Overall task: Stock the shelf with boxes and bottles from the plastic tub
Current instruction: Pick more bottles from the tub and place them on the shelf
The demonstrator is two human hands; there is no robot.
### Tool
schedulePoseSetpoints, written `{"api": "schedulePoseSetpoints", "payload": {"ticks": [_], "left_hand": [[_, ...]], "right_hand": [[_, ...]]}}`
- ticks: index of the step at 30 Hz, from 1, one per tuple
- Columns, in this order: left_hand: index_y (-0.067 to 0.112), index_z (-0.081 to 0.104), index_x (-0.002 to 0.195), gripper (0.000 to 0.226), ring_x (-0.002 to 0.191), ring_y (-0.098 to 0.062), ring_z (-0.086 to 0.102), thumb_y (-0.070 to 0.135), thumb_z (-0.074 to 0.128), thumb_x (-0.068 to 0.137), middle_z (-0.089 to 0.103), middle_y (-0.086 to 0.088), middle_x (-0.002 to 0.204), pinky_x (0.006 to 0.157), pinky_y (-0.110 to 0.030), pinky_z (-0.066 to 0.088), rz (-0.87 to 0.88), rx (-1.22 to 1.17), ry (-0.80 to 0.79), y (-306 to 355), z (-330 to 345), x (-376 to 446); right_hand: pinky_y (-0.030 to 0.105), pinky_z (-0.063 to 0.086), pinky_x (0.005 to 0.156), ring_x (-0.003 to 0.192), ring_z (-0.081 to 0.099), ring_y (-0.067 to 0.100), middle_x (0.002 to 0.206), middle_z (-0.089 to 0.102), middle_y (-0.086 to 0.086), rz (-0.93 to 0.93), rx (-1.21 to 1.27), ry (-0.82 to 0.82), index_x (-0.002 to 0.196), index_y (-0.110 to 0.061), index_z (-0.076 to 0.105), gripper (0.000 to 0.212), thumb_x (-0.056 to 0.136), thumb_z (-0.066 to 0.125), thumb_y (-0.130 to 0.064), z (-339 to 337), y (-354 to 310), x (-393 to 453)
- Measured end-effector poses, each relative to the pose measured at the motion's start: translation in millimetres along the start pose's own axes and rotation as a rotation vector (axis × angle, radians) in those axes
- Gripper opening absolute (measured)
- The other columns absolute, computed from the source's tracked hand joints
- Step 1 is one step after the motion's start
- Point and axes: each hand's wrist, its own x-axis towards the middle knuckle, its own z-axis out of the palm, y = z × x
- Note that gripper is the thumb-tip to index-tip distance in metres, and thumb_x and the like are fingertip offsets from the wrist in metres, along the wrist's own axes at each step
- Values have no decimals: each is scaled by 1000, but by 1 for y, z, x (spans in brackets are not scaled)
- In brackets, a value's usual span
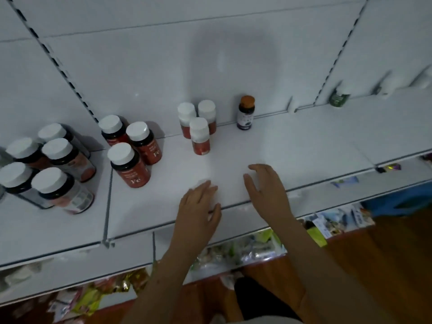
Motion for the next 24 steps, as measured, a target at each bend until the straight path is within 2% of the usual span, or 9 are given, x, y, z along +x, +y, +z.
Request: {"api": "schedulePoseSetpoints", "payload": {"ticks": [3, 5, 8, 12, 14, 17, 20, 24], "left_hand": [[27, 54, 138, 42, 133, -10, 43, 37, 53, 97, 49, 7, 147, 113, -27, 31, 114, -92, -113, 36, 9, -23], [29, 52, 138, 43, 132, -8, 43, 43, 49, 98, 48, 9, 147, 112, -24, 31, 205, -103, -176, 61, 20, -28], [26, 51, 139, 48, 132, -9, 42, 47, 45, 96, 49, 6, 146, 109, -26, 34, 332, -133, -274, 101, 41, -28], [21, 52, 140, 53, 131, -11, 44, 45, 44, 93, 52, 3, 143, 109, -33, 40, 442, -183, -400, 159, 70, -28], [20, 51, 141, 54, 131, -10, 45, 45, 43, 93, 52, 3, 142, 108, -36, 42, 515, -172, -444, 190, 85, -28], [20, 48, 144, 61, 134, -10, 42, 53, 36, 94, 49, 4, 146, 111, -36, 37, 561, -183, -513, 239, 113, -29], [26, 44, 145, 61, 135, -7, 38, 59, 35, 94, 45, 8, 147, 112, -34, 35, 595, -198, -577, 294, 152, -35], [36, 27, 151, 62, 143, -8, 25, 65, 30, 97, 30, 12, 155, 116, -37, 29, 751, -126, -724, 371, 210, -46]], "right_hand": [[25, 40, 99, 114, 54, 14, 123, 63, 1, -6, -33, 97, 124, -14, 62, 46, 99, 43, -48, -38, -1, -36], [24, 39, 100, 116, 52, 13, 124, 62, 0, 8, -59, 140, 127, -15, 60, 44, 100, 45, -45, -70, 7, -53], [15, 27, 104, 125, 44, 11, 133, 56, 1, 77, -113, 198, 136, -15, 54, 46, 101, 45, -44, -127, 30, -77], [25, 30, 108, 131, 40, 14, 140, 50, 1, 227, -152, 303, 142, -16, 47, 48, 103, 44, -43, -196, 69, -112], [24, 30, 106, 131, 41, 15, 141, 50, 1, 291, -164, 353, 143, -17, 46, 50, 103, 42, -46, -226, 91, -130], [26, 29, 107, 134, 37, 15, 146, 46, 1, 401, -181, 383, 146, -21, 42, 53, 102, 40, -51, -271, 125, -155], [21, 20, 106, 137, 32, 15, 150, 41, 2, 469, -223, 410, 148, -19, 39, 57, 101, 40, -51, -322, 159, -181], [26, 23, 110, 139, 33, 18, 150, 42, 3, 543, -329, 449, 149, -17, 38, 61, 101, 37, -54, -389, 211, -221]]}}
